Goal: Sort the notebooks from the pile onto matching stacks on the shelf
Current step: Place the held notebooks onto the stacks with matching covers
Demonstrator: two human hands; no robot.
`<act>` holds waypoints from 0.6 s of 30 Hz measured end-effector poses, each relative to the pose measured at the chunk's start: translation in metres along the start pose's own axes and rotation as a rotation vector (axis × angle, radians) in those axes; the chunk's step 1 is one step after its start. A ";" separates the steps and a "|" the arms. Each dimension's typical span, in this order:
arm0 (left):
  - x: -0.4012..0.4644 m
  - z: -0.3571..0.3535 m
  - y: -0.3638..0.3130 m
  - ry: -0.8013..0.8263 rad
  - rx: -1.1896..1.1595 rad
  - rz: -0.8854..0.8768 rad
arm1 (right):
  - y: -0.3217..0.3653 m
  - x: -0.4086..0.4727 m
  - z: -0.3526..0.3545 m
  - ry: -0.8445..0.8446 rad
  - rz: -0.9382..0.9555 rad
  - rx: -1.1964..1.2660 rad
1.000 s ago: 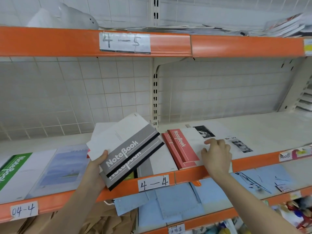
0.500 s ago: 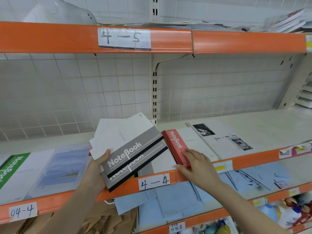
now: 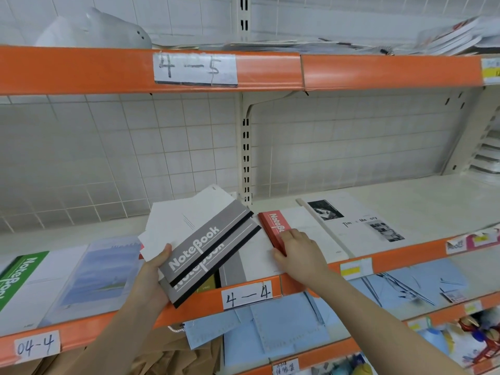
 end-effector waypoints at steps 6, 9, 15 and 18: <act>-0.001 -0.001 0.001 0.018 0.001 0.019 | 0.003 0.012 -0.014 -0.009 -0.034 0.022; -0.001 -0.002 0.001 0.026 0.006 0.007 | 0.002 0.013 -0.015 -0.019 -0.043 0.039; 0.000 0.000 0.001 0.013 0.012 0.012 | -0.001 0.016 -0.015 -0.077 -0.060 0.097; 0.000 0.001 0.001 0.003 0.015 0.005 | -0.002 0.017 -0.017 -0.085 -0.064 0.102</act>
Point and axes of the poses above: each hand's wrist, its own x-axis towards the middle knuckle, its own z-axis out of the back of the hand, y = z × x, the point moved 7 cm from there along x, towards the middle knuckle, and after that the axes turned 8 degrees about -x, right-handed, at the moved point
